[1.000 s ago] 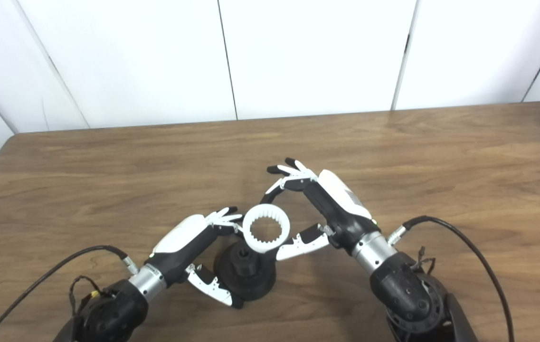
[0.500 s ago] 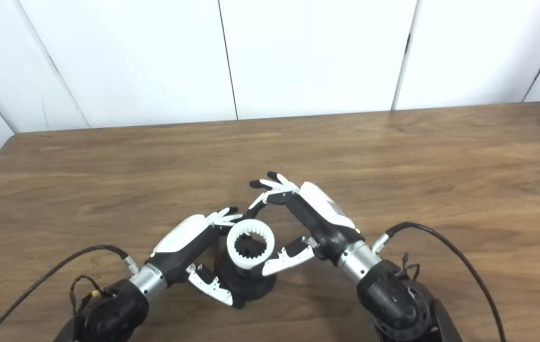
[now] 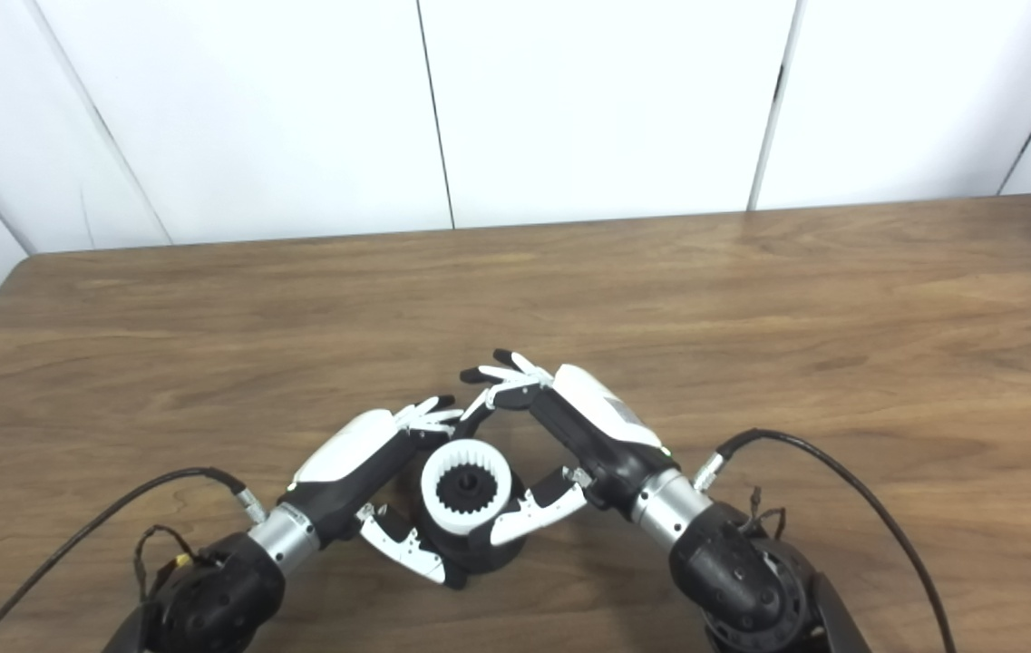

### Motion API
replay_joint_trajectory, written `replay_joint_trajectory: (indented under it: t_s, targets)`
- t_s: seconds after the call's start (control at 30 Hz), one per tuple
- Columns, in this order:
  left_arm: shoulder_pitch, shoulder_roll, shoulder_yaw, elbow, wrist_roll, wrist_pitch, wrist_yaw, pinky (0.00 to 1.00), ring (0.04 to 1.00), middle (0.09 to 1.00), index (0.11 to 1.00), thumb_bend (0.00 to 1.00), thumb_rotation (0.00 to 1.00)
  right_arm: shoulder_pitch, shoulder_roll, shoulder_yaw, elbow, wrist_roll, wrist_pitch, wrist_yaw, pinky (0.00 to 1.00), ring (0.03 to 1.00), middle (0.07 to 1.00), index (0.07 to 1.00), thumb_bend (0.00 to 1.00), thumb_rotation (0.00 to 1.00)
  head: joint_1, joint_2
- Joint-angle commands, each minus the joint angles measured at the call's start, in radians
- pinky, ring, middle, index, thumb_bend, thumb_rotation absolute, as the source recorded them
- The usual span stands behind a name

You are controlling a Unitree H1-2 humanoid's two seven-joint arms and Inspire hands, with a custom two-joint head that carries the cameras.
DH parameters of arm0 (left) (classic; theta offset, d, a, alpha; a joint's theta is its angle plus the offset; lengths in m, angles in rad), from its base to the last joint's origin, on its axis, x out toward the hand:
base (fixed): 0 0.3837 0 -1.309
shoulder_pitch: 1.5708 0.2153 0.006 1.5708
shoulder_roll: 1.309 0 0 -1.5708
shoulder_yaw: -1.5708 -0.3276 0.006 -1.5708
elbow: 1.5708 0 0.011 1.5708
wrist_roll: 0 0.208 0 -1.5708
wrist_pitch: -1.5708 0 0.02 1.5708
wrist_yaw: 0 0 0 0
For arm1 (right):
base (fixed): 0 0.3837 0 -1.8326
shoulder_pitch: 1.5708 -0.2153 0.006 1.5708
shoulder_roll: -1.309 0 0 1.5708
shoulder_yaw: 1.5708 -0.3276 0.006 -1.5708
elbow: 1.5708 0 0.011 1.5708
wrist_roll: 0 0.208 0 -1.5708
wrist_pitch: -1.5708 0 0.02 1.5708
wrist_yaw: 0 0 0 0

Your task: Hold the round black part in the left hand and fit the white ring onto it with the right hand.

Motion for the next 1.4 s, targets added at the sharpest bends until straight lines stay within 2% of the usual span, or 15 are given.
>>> replay_joint_trajectory:
  t_s: [0.0,0.8,1.37]
  targets:
    - [-0.008,0.008,-0.013,-0.009,0.032,0.008,-0.014,1.0,1.0,0.913,0.565,0.94,0.23,-0.031,0.008,-0.01,-0.017,0.012,-0.006,-0.005,1.0,1.0,0.893,0.491,0.52,0.16,-0.001,0.001]
    - [-0.003,-0.002,-0.025,-0.037,0.043,0.035,-0.016,1.0,1.0,0.916,0.584,0.95,0.26,-0.04,-0.01,-0.022,0.029,0.008,-0.028,-0.017,1.0,1.0,0.897,0.492,0.52,0.16,0.006,-0.002]
    - [-0.005,-0.016,-0.026,-0.031,0.037,0.03,-0.009,1.0,1.0,0.91,0.561,0.95,0.25,-0.04,-0.009,-0.011,0.04,-0.007,-0.033,-0.017,1.0,1.0,0.896,0.491,0.52,0.16,0.008,0.005]
